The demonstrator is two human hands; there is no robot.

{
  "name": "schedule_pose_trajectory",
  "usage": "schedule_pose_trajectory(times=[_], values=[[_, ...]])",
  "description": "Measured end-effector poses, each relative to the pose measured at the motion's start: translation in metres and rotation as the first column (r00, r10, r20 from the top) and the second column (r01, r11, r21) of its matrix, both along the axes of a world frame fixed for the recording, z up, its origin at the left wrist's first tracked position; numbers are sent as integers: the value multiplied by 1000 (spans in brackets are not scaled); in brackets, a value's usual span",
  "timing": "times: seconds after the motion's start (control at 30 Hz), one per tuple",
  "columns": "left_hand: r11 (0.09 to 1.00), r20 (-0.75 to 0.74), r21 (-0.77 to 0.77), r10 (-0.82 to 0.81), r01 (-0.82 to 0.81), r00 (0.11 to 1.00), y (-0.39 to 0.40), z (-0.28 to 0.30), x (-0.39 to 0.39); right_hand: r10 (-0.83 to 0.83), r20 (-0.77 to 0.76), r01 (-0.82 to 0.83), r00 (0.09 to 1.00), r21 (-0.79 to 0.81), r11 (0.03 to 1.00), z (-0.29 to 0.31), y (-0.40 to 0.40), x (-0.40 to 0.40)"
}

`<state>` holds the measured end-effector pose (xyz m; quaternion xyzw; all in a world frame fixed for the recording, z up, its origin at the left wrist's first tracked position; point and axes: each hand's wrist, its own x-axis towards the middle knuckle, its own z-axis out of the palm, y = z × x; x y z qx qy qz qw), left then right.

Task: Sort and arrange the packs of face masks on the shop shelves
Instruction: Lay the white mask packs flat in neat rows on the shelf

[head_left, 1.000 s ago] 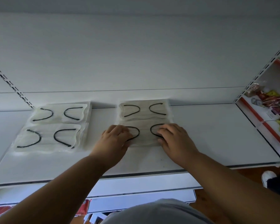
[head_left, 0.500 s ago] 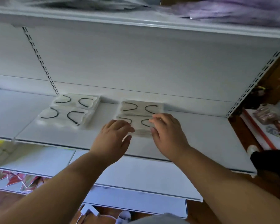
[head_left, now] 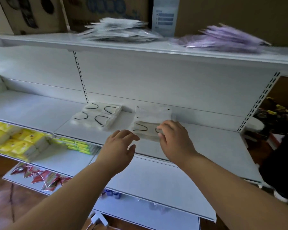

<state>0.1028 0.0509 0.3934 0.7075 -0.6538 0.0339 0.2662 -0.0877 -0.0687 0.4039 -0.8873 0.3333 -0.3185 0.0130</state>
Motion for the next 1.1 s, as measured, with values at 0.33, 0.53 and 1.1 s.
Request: schedule_pose_trajectory(times=[0.33, 0.53, 1.1], values=[[991, 15, 87, -101, 99, 995, 4, 3, 56, -99, -31, 102, 995, 136, 985, -13, 11, 50], [989, -17, -7, -148, 148, 989, -18, 15, 61, -27, 49, 23, 998, 75, 997, 9, 15, 61], [992, -42, -102, 72, -76, 997, -70, 39, 42, 145, -39, -132, 989, 230, 964, 52, -69, 79]])
